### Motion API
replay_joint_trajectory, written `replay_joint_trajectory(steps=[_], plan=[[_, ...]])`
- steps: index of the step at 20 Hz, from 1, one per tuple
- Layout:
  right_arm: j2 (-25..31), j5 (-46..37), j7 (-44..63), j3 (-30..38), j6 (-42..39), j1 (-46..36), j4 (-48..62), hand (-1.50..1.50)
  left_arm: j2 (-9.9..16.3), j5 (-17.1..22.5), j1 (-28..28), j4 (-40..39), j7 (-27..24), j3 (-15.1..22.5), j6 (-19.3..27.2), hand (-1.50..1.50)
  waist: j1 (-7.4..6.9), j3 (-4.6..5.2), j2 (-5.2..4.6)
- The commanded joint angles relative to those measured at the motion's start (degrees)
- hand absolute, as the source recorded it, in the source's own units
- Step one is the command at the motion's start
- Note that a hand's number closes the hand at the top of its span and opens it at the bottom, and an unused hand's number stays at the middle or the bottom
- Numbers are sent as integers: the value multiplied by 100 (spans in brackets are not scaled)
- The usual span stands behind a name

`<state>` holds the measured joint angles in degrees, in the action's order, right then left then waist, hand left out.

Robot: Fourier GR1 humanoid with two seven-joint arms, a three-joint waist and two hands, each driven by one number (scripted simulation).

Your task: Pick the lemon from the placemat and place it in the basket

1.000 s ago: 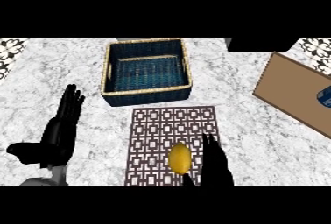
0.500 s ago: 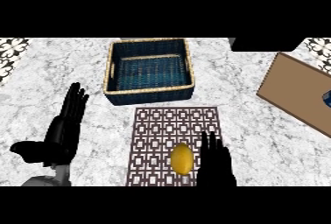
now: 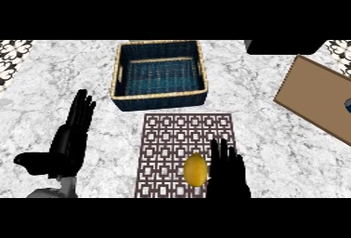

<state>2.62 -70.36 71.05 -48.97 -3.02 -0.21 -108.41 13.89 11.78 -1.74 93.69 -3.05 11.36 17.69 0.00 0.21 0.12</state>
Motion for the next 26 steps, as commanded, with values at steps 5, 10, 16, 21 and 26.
replay_joint_trajectory(steps=[5,10,16,21,26], plan=[[-248,-91,1415,-308,-93,-91,185,-150,-41,-18,-127,91,137,-22,12,0,-25,-9,1],[-252,43,1417,87,-113,-494,362,-150,-23,-34,51,63,102,-28,-36,0,-99,-9,-15],[-255,107,1418,49,-202,-340,199,-150,-96,-23,-209,29,123,-79,-57,0,-28,-11,-2],[-256,241,1417,96,81,-358,601,-150,-93,-91,-25,123,234,24,-59,0,-65,-12,-13],[-256,465,1417,299,117,-465,764,-150,-99,-122,-20,184,251,-7,-58,0,-56,-15,-10]])
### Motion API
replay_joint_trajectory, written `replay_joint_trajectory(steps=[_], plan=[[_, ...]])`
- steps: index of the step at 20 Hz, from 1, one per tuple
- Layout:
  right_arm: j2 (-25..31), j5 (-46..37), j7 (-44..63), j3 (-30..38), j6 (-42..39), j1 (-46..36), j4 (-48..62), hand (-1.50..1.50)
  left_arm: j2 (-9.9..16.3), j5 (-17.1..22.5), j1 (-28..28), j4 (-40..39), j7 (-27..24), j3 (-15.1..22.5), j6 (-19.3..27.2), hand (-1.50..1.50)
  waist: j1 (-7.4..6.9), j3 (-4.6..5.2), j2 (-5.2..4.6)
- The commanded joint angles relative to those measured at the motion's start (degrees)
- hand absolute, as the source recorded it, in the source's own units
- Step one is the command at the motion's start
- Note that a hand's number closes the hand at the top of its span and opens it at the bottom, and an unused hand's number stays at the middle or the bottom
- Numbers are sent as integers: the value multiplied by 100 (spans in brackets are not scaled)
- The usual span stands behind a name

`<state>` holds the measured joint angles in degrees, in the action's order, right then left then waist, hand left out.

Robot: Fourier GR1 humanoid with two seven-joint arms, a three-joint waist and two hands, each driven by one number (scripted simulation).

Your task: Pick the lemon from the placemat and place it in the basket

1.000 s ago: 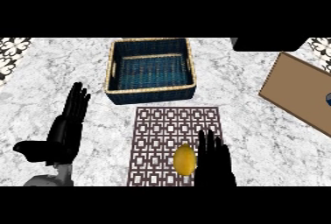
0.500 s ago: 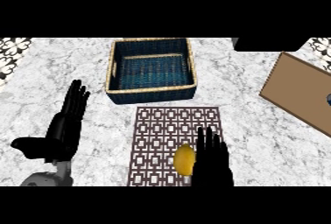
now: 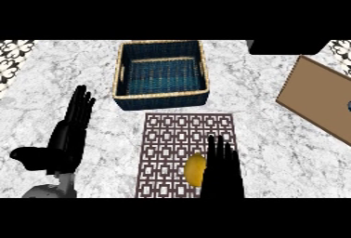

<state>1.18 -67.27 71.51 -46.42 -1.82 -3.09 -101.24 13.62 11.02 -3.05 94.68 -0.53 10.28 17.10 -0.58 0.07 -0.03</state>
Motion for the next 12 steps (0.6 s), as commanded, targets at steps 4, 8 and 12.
replay_joint_trajectory(steps=[4,8,12], plan=[[-112,217,1371,-236,514,-144,538,-150,-44,31,-59,-191,-110,-71,-120,0,11,-3,-10],[-112,253,1371,-278,497,-48,468,-150,-34,51,138,-7,-59,-56,-155,0,2,-3,8],[-112,441,1371,-174,778,-436,825,-150,31,73,82,-121,-127,-137,-291,0,-22,-5,-8]])
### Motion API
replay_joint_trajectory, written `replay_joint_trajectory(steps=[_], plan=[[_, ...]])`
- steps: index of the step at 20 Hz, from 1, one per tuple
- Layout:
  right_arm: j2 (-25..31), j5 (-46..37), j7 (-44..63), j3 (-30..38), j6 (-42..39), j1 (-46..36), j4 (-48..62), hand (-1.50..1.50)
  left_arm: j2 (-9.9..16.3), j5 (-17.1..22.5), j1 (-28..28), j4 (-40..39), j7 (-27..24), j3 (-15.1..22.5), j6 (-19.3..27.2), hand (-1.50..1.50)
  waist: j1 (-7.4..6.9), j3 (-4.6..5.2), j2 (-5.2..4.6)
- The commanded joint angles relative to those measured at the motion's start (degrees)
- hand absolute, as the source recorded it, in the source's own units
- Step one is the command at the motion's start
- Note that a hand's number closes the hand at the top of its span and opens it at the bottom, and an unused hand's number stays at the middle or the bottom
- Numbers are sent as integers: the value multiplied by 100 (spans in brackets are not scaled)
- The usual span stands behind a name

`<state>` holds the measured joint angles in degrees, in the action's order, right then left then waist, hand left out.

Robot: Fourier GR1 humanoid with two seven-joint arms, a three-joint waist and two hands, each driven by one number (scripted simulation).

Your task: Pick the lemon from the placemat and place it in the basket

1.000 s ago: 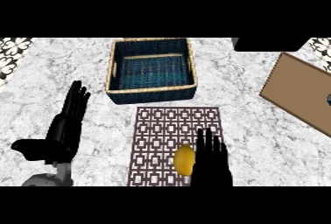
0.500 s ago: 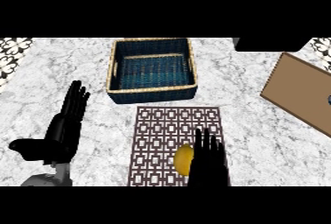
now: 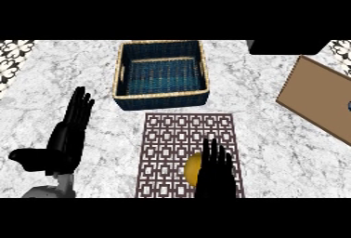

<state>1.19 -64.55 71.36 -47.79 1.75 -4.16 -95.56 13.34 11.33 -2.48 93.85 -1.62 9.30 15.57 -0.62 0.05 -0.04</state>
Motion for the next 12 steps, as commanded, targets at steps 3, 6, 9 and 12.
replay_joint_trajectory(steps=[3,6,9,12], plan=[[-113,7,1385,-94,191,-8,-97,-150,-78,-92,103,62,-46,13,64,0,31,-1,17],[-113,152,1385,-23,511,-206,373,-150,21,10,91,228,45,-31,-83,0,-31,-2,5],[-113,74,1359,-286,721,-47,489,-150,-80,-92,-263,-161,21,-163,74,0,48,-3,-5],[-113,120,1367,-26,644,-187,404,-150,15,-121,109,142,49,-38,-42,0,14,-3,10]])
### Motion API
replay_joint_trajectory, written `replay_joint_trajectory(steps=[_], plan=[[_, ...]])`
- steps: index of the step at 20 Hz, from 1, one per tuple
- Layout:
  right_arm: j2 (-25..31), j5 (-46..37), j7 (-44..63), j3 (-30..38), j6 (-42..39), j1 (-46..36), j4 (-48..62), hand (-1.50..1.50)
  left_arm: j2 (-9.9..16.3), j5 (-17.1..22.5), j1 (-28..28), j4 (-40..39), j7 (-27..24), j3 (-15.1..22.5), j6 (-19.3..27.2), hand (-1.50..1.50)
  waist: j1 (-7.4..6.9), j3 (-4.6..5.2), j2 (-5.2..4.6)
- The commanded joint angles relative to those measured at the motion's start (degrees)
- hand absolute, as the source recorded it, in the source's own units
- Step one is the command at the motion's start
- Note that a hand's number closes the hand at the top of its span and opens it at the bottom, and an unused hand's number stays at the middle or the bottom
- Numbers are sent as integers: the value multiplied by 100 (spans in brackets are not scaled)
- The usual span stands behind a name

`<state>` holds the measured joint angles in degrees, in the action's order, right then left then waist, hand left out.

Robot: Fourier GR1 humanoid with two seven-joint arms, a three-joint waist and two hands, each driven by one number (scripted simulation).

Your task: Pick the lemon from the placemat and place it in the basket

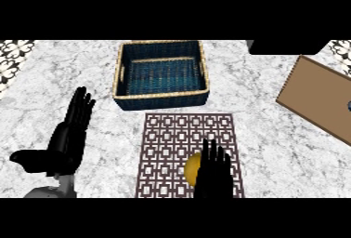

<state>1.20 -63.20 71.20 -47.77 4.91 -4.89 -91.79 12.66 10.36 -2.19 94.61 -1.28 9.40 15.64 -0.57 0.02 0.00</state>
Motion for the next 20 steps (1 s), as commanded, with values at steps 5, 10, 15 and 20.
replay_joint_trajectory(steps=[5,10,15,20], plan=[[-114,404,1221,-370,71,-441,656,150,-26,-102,113,157,92,21,3,0,-37,-2,1],[-112,636,1136,-490,291,-715,935,150,-44,-156,155,109,11,-22,-33,0,-28,-2,-4],[-111,1180,1285,-770,-157,-1697,1140,150,-143,-42,161,-61,-201,-31,-227,0,-109,2,-19],[-108,1686,-659,-1121,-396,-2634,1660,150,-282,-212,-252,101,97,420,-232,0,-825,-5,-187]])
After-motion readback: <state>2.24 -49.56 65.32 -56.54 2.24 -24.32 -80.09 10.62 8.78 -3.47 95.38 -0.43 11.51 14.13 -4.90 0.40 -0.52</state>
